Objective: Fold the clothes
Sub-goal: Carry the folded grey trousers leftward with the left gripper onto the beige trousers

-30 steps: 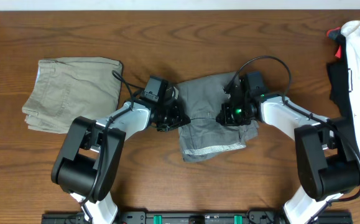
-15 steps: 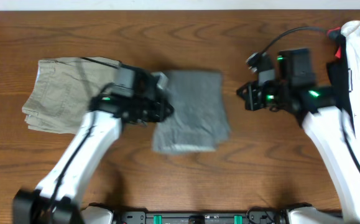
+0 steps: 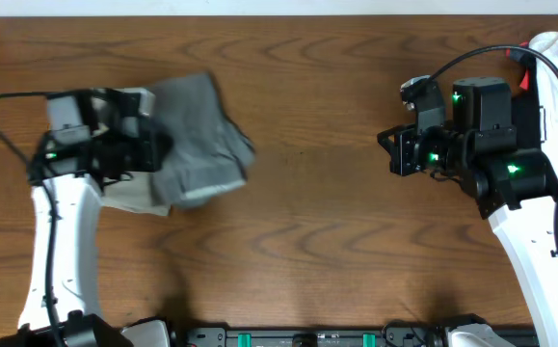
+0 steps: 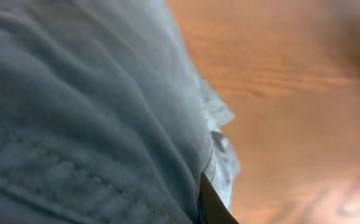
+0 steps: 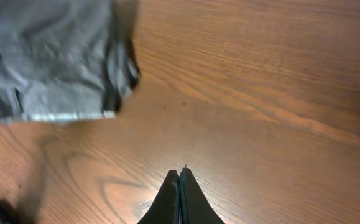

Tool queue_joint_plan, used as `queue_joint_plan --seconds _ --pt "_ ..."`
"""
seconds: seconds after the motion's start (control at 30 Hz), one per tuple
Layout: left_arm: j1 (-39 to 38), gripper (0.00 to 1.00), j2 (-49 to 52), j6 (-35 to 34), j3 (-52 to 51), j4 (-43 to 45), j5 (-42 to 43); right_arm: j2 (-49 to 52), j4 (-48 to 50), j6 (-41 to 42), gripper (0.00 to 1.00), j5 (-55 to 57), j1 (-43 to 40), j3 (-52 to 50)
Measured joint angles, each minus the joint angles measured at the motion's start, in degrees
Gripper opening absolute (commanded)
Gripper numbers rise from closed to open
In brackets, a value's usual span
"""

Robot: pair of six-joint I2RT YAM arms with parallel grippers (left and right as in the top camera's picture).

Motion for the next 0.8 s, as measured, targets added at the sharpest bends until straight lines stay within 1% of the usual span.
queue_joint_plan --seconds 0.1,0.2,0.43,0.6,0.8 --pt "3.6 0.06 1.6 2.3 1.7 0.2 -0.2 0.0 0.0 0.9 0.01 0.0 0.0 0.0" --pt "6.6 0.06 5.4 4.3 3.2 0.4 -0.2 0.0 0.0 1.7 0.01 0.0 0.0 0.0" --pt "12.6 0.06 14.3 6.2 5.2 1.2 -1.2 0.0 -0.3 2.8 0.01 0.1 0.0 0.0" --pt "16.9 0.06 15.5 6.3 5.7 1.0 -1.9 0.0 -0.4 3.9 0.01 1.0 0.0 0.0" --pt "19.1 0.06 15.5 5.6 6.1 1.0 -4.2 0.0 -0.4 4.9 0.01 2.3 0.0 0.0"
